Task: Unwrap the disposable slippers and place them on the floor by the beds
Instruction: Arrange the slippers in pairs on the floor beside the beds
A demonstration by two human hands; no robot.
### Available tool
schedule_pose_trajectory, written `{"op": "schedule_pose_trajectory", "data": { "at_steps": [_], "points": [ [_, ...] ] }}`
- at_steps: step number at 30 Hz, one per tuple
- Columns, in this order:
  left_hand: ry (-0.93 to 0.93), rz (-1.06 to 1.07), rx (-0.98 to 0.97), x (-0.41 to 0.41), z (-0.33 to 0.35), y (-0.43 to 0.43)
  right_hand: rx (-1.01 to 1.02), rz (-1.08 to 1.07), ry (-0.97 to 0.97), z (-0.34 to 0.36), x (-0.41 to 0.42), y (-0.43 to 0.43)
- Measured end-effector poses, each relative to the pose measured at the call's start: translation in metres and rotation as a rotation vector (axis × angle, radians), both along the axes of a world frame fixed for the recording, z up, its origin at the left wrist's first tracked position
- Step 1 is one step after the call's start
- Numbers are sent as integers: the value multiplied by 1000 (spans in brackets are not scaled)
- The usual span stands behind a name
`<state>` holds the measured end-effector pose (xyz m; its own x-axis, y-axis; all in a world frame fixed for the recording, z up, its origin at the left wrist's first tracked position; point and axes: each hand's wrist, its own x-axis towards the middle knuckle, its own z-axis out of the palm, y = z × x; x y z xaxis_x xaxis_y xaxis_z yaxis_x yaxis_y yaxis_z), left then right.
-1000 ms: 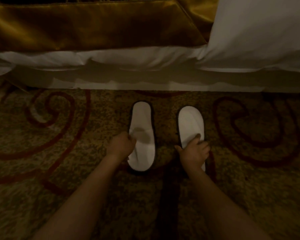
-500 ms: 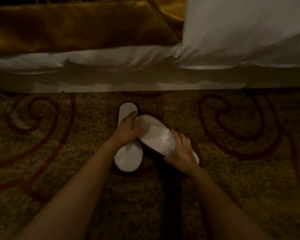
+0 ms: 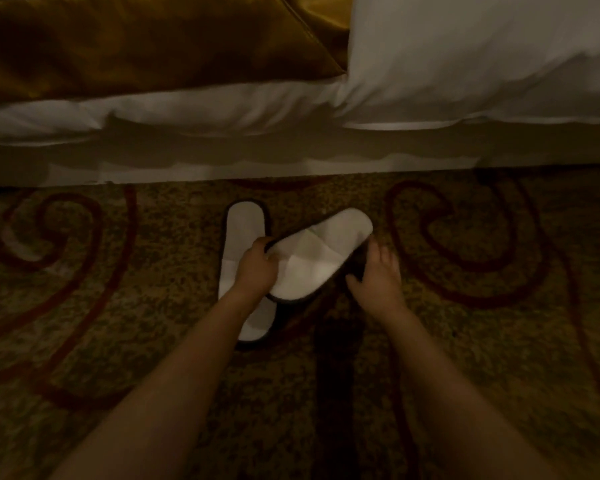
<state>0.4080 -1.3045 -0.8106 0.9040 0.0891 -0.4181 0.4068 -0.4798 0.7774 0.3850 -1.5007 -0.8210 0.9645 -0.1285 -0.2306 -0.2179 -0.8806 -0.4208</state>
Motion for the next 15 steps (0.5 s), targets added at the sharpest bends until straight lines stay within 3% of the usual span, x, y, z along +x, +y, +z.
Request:
{"op": "schedule_pose_trajectory", "data": {
  "at_steps": [2,5,8,11,15],
  "points": [
    [37,113,-86,-9,-1,-16,286,-290,46,-2,3,12],
    [75,93,-87,-31,-2,-45,627,-518,155,-10,5,25],
    [163,83,-61,-55,-10,-65,521,-578,191,-16,0,18],
    [294,-19,46,-71,-18,-72,363,-467,211,-20,-10,11],
    [345,-109,34,-71,-18,-66,343,-374,151,-23,-14,13]
  ]
}}
